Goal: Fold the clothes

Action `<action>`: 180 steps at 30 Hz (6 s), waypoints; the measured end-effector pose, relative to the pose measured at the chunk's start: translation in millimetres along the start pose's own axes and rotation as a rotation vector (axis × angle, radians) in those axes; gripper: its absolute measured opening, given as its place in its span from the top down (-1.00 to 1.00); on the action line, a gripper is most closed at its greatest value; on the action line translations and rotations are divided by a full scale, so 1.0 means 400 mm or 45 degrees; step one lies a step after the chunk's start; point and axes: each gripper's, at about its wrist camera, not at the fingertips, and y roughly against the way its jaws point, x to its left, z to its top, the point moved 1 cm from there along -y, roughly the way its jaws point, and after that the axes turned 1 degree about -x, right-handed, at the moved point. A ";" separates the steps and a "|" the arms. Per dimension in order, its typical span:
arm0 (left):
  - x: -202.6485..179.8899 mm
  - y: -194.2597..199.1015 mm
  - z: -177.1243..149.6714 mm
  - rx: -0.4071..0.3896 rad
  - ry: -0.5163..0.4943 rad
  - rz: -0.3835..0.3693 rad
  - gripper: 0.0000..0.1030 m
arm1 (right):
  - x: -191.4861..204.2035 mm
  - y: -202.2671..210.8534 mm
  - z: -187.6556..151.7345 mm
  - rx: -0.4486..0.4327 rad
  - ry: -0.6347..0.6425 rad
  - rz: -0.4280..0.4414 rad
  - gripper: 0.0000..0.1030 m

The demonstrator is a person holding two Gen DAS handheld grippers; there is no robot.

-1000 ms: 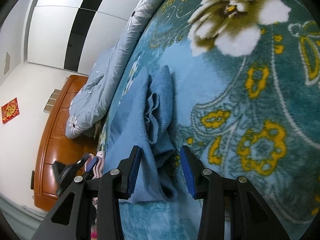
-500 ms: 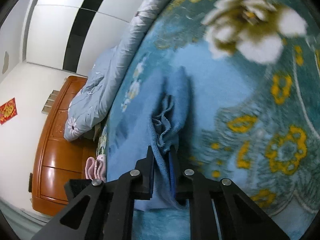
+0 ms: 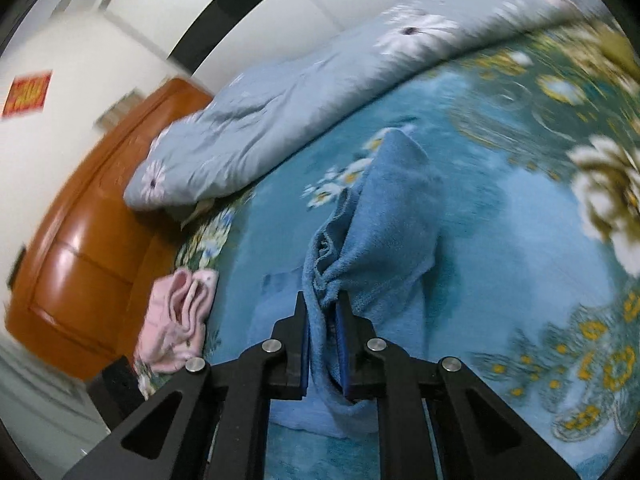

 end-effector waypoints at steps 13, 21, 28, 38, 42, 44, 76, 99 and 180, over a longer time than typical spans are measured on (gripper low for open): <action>0.189 0.037 -0.025 0.000 0.170 0.121 0.17 | 0.224 -0.302 -0.154 0.327 0.316 -0.015 0.77; 0.247 0.042 -0.041 0.020 0.298 0.062 0.16 | 0.233 -0.307 -0.199 0.396 0.334 0.096 0.22; 0.187 0.031 -0.033 0.041 0.297 -0.141 0.07 | 0.132 -0.173 -0.162 0.227 0.165 0.124 0.14; 0.069 -0.034 -0.035 0.124 0.222 -0.275 -0.16 | -0.027 -0.073 -0.166 0.152 -0.060 0.091 0.14; 0.065 -0.052 -0.040 0.138 0.248 -0.254 0.53 | -0.047 -0.067 -0.176 0.155 -0.088 0.098 0.14; 0.078 -0.052 -0.045 0.128 0.289 -0.267 0.79 | -0.056 -0.063 -0.177 0.150 -0.101 0.102 0.14; 0.292 0.024 -0.105 0.077 0.583 -0.291 0.26 | -0.104 -0.164 -0.272 0.218 -0.257 0.224 -0.01; 0.153 -0.116 0.014 0.197 0.464 -0.363 -0.20 | -0.367 0.008 -0.024 0.148 -0.263 -0.013 0.63; 0.194 -0.093 -0.107 0.231 0.539 -0.299 -0.34 | -0.170 -0.133 -0.189 0.265 -0.255 0.246 -0.37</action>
